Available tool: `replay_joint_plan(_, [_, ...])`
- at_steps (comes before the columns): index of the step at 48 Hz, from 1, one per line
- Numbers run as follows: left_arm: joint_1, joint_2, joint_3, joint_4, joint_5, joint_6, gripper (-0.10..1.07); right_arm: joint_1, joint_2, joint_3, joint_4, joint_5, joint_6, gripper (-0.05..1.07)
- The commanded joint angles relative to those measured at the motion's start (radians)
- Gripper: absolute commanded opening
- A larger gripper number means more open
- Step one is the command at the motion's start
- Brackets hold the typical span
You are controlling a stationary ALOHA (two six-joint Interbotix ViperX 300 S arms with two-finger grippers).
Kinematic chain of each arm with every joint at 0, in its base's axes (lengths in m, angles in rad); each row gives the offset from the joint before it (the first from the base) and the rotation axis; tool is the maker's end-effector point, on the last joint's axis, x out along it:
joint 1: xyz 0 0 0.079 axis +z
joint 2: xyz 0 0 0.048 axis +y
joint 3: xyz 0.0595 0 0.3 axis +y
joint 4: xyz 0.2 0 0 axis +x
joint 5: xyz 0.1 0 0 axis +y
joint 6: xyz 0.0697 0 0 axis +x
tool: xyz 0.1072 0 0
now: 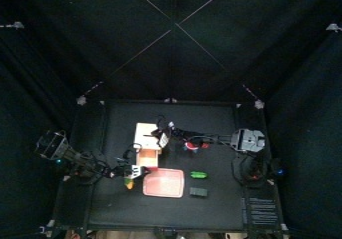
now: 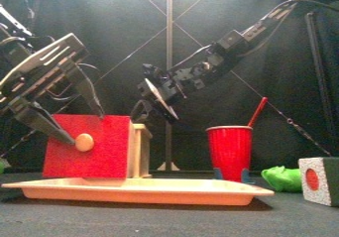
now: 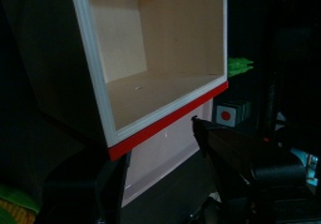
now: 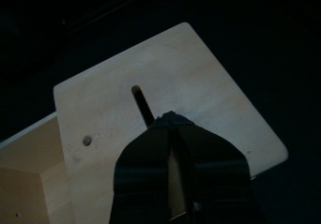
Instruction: Grab corn
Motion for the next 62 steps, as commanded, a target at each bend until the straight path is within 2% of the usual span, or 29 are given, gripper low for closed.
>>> replay_joint_plan(1, [-0.006, -0.026, -0.003, 0.008, 0.008, 0.003, 0.87, 0.0, -0.018, -0.023, 0.0, -0.005, -0.002, 0.03])
replay_joint_plan(16, [-0.015, -0.16, 0.054, 0.11, 0.08, 0.005, 0.87, 0.009, -0.038, -0.055, -0.009, -0.005, -0.003, 0.03])
replay_joint_plan(22, [-0.015, -0.261, 0.1, 0.172, 0.153, 0.006, 0.87, 0.015, -0.049, -0.054, -0.017, -0.011, -0.003, 0.03])
replay_joint_plan(28, [-0.011, -0.362, 0.137, 0.239, 0.268, 0.005, 0.87, 0.02, -0.067, -0.043, -0.023, -0.028, -0.005, 0.03])
replay_joint_plan(33, [-0.002, -0.43, 0.156, 0.305, 0.293, 0.005, 0.87, 0.026, -0.089, -0.032, -0.028, -0.06, -0.003, 0.03])
replay_joint_plan(38, [0.028, -0.469, 0.155, 0.362, 0.324, 0.005, 0.87, 0.031, -0.115, -0.012, -0.025, -0.089, -0.003, 0.03])
replay_joint_plan(44, [0.083, -0.488, 0.135, 0.442, 0.41, 0.005, 0.87, 0.037, -0.152, 0.025, -0.02, -0.117, -0.002, 0.03])
replay_joint_plan(54, [0.209, -0.489, 0.066, 0.609, 0.62, 0.003, 0.86, 0.054, -0.222, 0.112, 0.011, -0.169, -0.002, 0.03])
replay_joint_plan(62, [0.342, -0.491, 0.009, 0.712, 0.815, -0.003, 0.86, 0.075, -0.293, 0.207, 0.026, -0.204, -0.002, 0.03])
